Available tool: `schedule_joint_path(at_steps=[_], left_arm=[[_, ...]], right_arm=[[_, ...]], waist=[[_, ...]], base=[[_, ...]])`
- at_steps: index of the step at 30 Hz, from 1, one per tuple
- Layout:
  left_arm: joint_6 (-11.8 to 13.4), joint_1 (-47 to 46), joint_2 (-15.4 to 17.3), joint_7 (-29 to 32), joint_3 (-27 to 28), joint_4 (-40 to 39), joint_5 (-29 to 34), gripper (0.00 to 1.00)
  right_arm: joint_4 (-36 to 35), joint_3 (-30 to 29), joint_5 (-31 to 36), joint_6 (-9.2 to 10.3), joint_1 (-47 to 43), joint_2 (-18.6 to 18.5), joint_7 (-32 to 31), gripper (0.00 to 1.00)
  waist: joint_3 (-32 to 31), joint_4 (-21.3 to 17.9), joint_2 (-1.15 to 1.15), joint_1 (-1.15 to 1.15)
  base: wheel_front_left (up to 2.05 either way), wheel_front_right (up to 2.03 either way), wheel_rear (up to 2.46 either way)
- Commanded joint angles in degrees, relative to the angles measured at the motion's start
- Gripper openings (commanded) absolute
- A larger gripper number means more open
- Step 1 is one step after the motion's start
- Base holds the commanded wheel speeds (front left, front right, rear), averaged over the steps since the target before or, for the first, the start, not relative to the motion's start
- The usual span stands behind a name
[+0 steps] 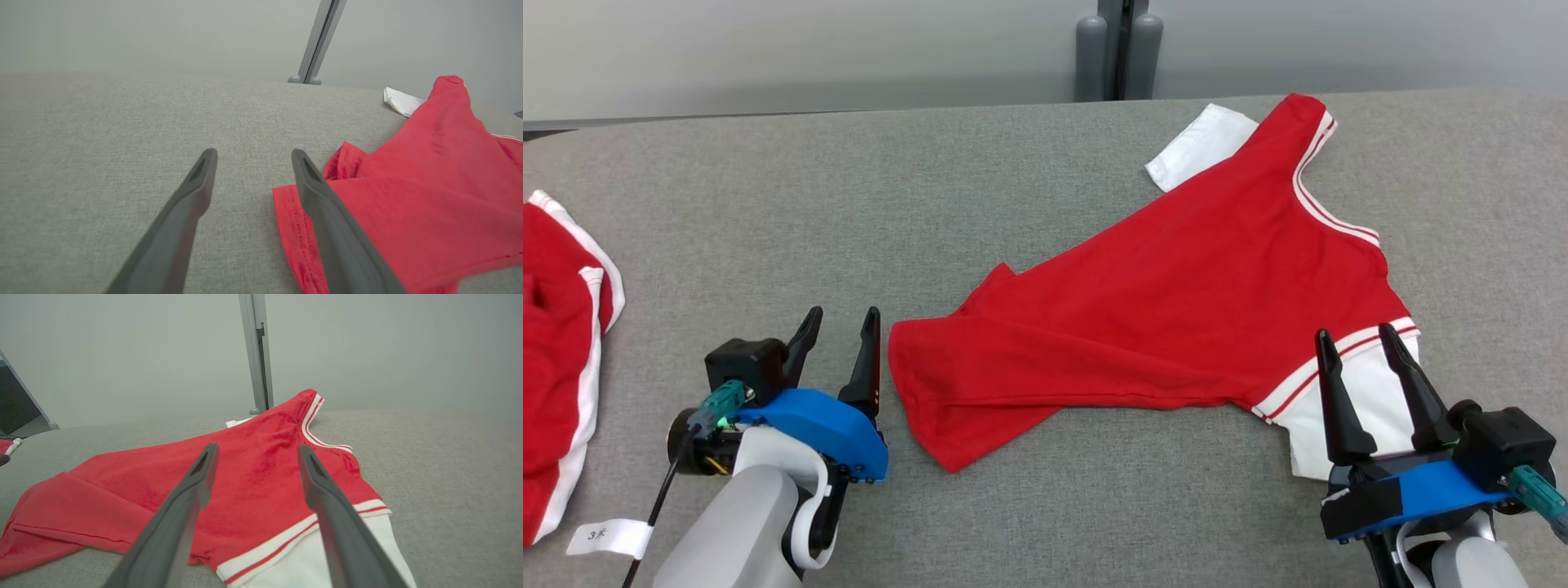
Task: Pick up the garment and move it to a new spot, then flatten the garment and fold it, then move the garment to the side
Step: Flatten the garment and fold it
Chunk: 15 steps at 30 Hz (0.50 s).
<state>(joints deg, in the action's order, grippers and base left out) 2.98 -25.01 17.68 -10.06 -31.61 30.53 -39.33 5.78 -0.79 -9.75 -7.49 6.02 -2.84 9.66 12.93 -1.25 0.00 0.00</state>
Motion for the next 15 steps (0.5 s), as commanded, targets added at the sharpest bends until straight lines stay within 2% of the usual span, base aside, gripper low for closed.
schedule_joint_path(at_steps=[1, 9, 12, 15], left_arm=[[-0.1, 0.7, 0.0, -0.4, 0.5, -0.1, -0.6, 1.00], [1.2, 5.4, 1.4, 1.3, -1.3, -5.0, -0.1, 1.00], [2.4, 7.2, 1.4, -1.5, -0.8, -8.2, 0.5, 1.00], [2.1, 9.4, 0.9, -4.0, 0.8, -11.5, 0.3, 1.00]], right_arm=[[-0.1, -0.2, -0.2, 0.00, 0.4, -0.1, 0.0, 1.00], [-0.1, 0.0, -0.5, 0.00, -0.5, -0.1, -0.1, 1.00], [-0.2, -0.3, -0.5, 0.00, -0.9, -0.1, 0.3, 1.00], [-0.2, -1.0, -0.4, 0.00, -1.4, -0.1, 0.8, 1.00]], waist=[[-0.3, 0.5, 0.00, 0.00], [-1.7, 2.2, 0.00, 0.00], [-2.3, 2.2, 0.00, 0.00], [-3.0, 2.1, 0.00, 0.00]], base=[[0.00, 0.00, 0.00], [0.00, 0.00, 0.00], [0.00, 0.00, 0.00], [0.00, 0.00, 0.00]])
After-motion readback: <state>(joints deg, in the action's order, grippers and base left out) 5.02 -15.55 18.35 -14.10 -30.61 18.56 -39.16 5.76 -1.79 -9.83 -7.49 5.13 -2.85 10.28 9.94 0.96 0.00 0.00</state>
